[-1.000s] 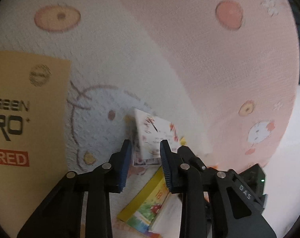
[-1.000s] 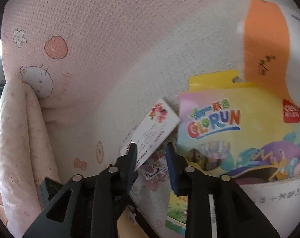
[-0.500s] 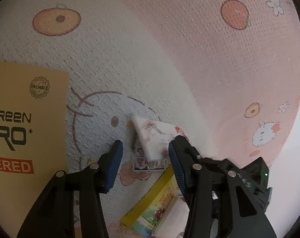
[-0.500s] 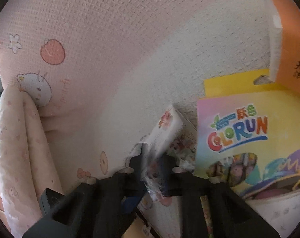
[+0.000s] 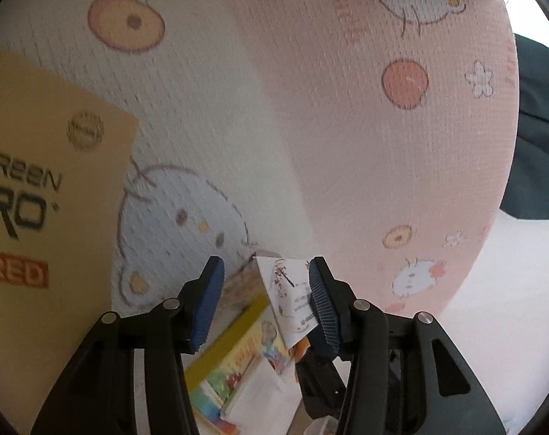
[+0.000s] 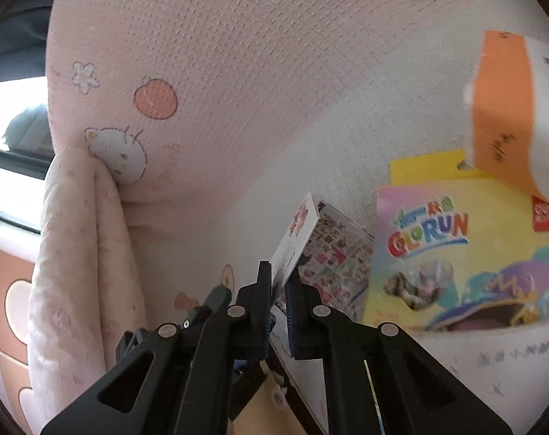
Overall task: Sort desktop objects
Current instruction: 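Lift the white card with the left gripper and pull it from the pile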
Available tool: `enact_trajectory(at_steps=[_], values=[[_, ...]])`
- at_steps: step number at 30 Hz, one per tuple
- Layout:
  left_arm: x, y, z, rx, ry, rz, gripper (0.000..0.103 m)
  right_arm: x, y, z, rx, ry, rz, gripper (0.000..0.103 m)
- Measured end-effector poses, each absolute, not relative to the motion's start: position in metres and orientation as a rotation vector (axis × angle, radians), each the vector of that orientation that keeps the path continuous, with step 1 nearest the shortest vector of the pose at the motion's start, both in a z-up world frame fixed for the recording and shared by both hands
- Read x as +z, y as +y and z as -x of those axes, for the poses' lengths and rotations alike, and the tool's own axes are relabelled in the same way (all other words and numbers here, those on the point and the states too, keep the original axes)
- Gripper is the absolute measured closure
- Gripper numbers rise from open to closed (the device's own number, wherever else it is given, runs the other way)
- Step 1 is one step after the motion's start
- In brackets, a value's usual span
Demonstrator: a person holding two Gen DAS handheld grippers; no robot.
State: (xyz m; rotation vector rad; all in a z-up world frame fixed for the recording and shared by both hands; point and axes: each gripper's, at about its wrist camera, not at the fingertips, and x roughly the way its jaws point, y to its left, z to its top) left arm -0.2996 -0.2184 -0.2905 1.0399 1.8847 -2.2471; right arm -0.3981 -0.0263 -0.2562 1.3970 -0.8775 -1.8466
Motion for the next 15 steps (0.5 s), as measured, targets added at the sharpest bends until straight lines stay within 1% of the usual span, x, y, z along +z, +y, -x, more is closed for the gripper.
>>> enact_trajectory(at_steps=[4, 6, 7, 9, 11, 14, 15], values=[[-0.285, -0.208, 0.298, -2.312, 1.754, -1.130, 0.053, -0.259, -0.020, 0.389, -1.847, -0.882, -1.393, 0.098], [-0.284, -0.204, 0.294, -2.325, 1.715, -1.142, 0.072, -0.260, -0.023, 0.389, -1.840, -0.888, -1.403, 0.098], [-0.283, -0.203, 0.293, -2.325, 1.703, -1.145, 0.074, -0.261, -0.025, 0.389, -1.837, -0.890, -1.408, 0.098], [-0.283, -0.205, 0.289, -2.315, 1.723, -1.121, 0.084, -0.262, -0.030, 0.389, -1.832, -0.883, -1.418, 0.098], [-0.280, -0.209, 0.283, -2.304, 1.735, -1.070, 0.088, -0.261, -0.036, 0.386, -1.811, -0.855, -1.420, 0.098], [-0.277, -0.221, 0.266, -2.284, 1.780, -1.014, 0.090, -0.256, -0.044, 0.379, -1.778, -0.796, -1.413, 0.093], [-0.276, -0.224, 0.261, -2.278, 1.800, -1.001, 0.093, -0.253, -0.044, 0.376, -1.787, -0.773, -1.411, 0.089]])
